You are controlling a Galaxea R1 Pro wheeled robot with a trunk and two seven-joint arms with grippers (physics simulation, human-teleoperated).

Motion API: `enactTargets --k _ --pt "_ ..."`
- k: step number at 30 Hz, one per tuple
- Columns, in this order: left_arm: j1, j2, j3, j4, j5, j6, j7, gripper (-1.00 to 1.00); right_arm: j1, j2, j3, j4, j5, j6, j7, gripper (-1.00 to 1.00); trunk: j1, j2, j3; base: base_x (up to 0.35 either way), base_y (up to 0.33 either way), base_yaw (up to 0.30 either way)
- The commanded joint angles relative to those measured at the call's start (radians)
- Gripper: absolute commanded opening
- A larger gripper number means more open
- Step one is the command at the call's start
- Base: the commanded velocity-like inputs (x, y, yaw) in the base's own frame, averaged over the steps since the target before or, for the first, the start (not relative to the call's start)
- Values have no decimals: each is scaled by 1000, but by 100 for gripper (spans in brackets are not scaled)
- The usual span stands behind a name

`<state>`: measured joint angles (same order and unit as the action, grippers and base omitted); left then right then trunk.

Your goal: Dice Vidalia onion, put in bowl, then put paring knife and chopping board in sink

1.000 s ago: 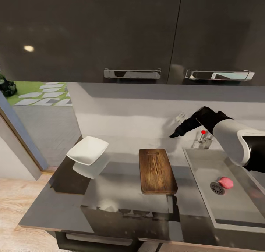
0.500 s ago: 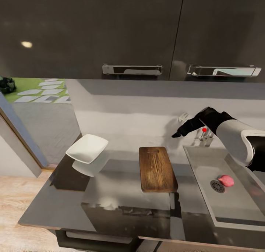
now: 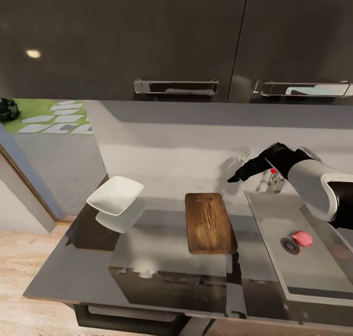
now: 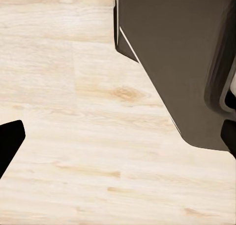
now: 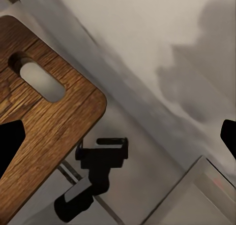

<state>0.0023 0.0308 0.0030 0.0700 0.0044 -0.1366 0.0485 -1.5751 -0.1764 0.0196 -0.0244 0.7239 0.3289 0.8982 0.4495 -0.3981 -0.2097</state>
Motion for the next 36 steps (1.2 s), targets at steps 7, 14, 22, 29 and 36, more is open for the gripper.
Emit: enactTargets --k 7,14,22,29,36 --pt "-1 0 0 2 -1 -7 1 100 0 0 0 -4 -4 46 4 100 1 -2 -13 0 0 0" --pt "-1 -1 0 2 -1 -8 1 100 -1 0 0 -5 -4 57 4 100 1 -2 -24 0 0 0" --pt "-1 -2 0 2 -1 -8 1 100 0 1 0 -3 -6 58 4 100 1 -2 -37 0 0 0" --pt "-1 -1 0 2 -3 -10 -1 100 0 4 1 1 -6 61 4 100 1 -2 -49 76 36 0" --pt "-1 -2 0 2 -3 -10 -1 100 0 2 1 1 -6 63 4 100 1 -2 -60 74 23 0"
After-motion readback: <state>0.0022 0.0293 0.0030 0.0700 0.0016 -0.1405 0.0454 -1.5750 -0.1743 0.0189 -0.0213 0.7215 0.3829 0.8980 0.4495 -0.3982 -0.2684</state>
